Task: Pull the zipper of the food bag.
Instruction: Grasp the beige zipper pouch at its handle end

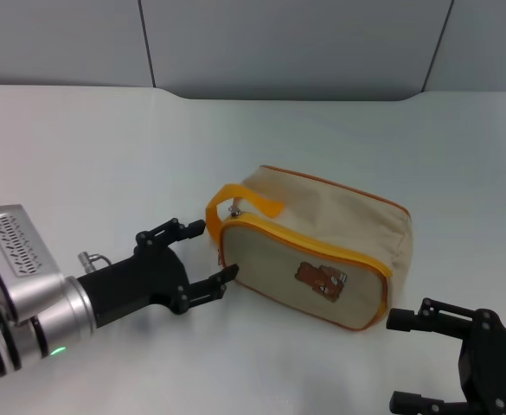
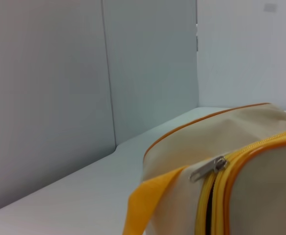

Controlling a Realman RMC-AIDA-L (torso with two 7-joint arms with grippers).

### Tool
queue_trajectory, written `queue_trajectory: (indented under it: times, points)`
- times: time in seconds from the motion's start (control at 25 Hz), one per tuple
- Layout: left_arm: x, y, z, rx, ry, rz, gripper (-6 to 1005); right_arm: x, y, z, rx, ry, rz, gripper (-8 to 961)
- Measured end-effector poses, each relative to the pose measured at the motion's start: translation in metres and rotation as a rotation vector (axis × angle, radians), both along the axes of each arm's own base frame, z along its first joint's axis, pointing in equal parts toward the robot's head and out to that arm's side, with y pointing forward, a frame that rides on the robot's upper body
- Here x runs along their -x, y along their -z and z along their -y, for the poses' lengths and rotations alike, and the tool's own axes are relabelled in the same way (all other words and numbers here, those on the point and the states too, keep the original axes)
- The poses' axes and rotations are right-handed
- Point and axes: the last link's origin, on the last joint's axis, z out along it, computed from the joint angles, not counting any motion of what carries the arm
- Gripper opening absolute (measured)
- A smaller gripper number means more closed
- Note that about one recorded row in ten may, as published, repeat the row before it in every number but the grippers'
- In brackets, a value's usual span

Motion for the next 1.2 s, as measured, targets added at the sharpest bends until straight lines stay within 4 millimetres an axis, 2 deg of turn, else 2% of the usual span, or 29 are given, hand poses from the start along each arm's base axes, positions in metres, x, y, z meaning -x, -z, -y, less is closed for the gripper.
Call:
queue_trajectory:
  times: [0.36, 0.76, 1.0, 1.12, 1.2]
  points:
    - [-0.009, 0.008, -0.003, -0.047, 0.011, 0.018, 773, 0.0, 0.004, -0.001, -0.004, 0.009, 0.006, 800]
    - [-0.018, 0.015, -0.002, -0.065, 0.052, 0.02, 573, -0.001, 0.006, -0.003, -0.012, 0.021, 0.018, 792]
    - [-0.019, 0.018, 0.002, -0.084, 0.072, 0.019, 356, -0.001, 0.006, -0.003, -0.014, 0.023, 0.019, 788]
    - [-0.02, 0.017, 0.003, -0.09, 0.077, 0.027, 161, -0.001, 0.006, -0.003, -0.016, 0.024, 0.018, 785]
    - [-0.021, 0.017, 0.004, -0.091, 0.079, 0.03, 137, -0.001, 0.006, -0.003, -0.017, 0.024, 0.017, 784]
